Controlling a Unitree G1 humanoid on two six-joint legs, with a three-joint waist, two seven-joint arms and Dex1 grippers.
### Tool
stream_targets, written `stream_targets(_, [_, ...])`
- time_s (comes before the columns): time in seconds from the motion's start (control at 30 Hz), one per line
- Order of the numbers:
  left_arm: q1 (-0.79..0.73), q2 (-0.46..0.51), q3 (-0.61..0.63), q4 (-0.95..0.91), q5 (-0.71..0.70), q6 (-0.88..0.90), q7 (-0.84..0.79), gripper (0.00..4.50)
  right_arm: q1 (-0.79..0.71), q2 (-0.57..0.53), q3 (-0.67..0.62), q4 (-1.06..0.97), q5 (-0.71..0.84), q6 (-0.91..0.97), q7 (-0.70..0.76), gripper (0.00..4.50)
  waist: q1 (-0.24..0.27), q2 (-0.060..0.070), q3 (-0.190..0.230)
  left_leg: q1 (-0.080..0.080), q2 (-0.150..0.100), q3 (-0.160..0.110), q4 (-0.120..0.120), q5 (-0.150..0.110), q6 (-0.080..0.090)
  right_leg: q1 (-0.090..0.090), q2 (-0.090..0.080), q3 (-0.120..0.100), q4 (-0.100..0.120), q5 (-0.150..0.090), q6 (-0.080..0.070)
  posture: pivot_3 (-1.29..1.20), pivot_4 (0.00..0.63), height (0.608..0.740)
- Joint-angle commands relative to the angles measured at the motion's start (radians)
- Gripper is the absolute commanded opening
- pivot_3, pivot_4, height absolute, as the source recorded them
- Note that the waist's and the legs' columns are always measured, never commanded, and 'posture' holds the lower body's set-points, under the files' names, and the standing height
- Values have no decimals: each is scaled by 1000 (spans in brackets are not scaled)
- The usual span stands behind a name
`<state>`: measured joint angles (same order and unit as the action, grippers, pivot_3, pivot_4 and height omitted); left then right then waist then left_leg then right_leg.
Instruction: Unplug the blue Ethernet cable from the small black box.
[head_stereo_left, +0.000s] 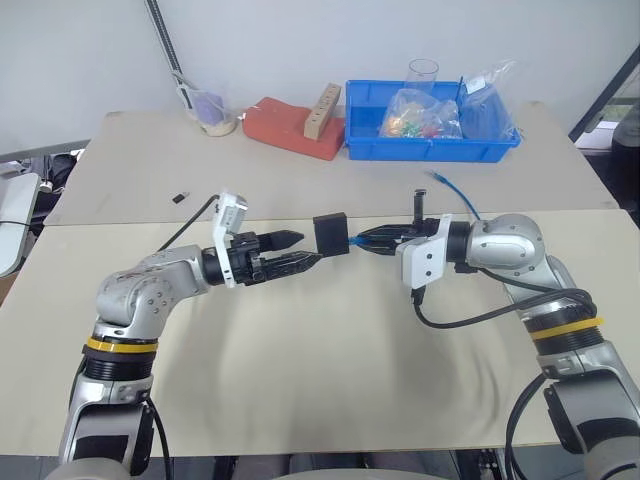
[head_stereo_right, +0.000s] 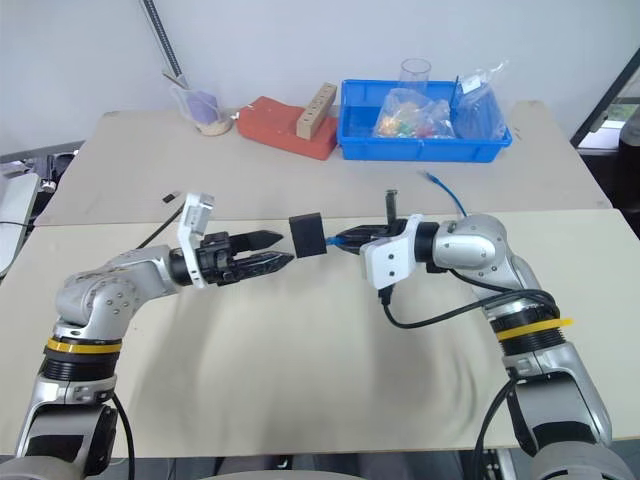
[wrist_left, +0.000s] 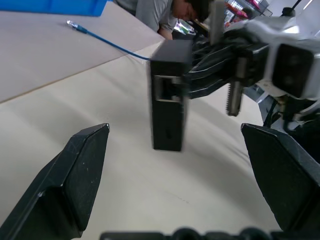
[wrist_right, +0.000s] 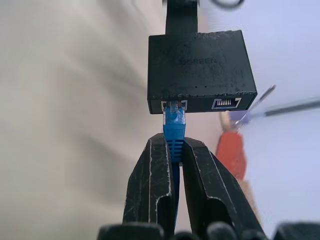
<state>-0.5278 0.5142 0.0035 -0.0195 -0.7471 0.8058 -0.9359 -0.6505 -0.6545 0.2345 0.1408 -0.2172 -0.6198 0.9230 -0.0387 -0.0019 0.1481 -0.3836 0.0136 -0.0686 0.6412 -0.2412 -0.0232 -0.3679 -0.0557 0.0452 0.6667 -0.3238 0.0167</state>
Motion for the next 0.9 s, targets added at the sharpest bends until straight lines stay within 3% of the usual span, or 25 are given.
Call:
stream_targets(0.03, [-38,-15,-2,27,25,-53,-31,4500,-20,-3,0,-54,-9,-29,-31,20,0,0,0,0,0,0,0,0,0,0,0,0,0,0,0,0,150,740])
stream_targets(0.13, [-47,-32,-7,40,37,-73,-49,4500,-24,0,4,-66,-10,-25,-39,20,-1,0,0,0,0,0,0,0,0,0,0,0,0,0,0,0,150,740])
stream_targets(0.23, [-53,-52,-4,49,42,-81,-62,3675,-32,2,11,-66,-13,-24,-45,0,-1,0,0,0,0,0,0,0,0,0,0,0,0,0,0,0,150,740])
stream_targets(0.4, [-56,-59,0,52,44,-79,-77,1129,-46,1,22,-57,-11,-28,-49,0,-2,0,0,0,0,0,0,0,0,0,0,0,0,0,0,0,150,740])
stream_targets(0.47, [-55,-59,0,50,48,-78,-82,566,-50,2,25,-56,-8,-29,-47,0,-1,0,0,0,0,0,0,0,0,0,0,0,0,0,0,0,150,740])
stream_targets(0.53, [-54,-58,-2,47,50,-77,-87,582,-54,3,32,-58,13,-18,-28,0,-2,0,0,0,0,0,0,0,0,0,0,0,0,0,0,0,150,740])
stream_targets(0.6, [-54,-47,-16,44,62,-80,-101,582,-45,-6,49,-95,110,97,72,1005,-2,0,0,0,0,0,0,0,0,0,0,0,0,0,0,0,150,740])
stream_targets(0.7, [-56,-36,-24,47,77,-96,-128,582,-35,-17,45,-161,226,310,174,1979,-2,0,0,0,0,0,0,0,0,0,0,0,0,0,0,0,150,740])
stream_targets(0.8, [-59,-23,-35,51,103,-130,-168,582,-41,-18,10,-252,389,673,219,2979,-1,0,0,0,0,-1,0,0,0,0,0,0,0,0,0,0,150,740])
stream_targets(0.9, [-61,-18,-44,57,119,-163,-207,582,-76,-12,-26,-295,534,1006,219,2979,1,0,0,0,0,-1,0,0,0,0,0,0,0,0,0,0,150,740])
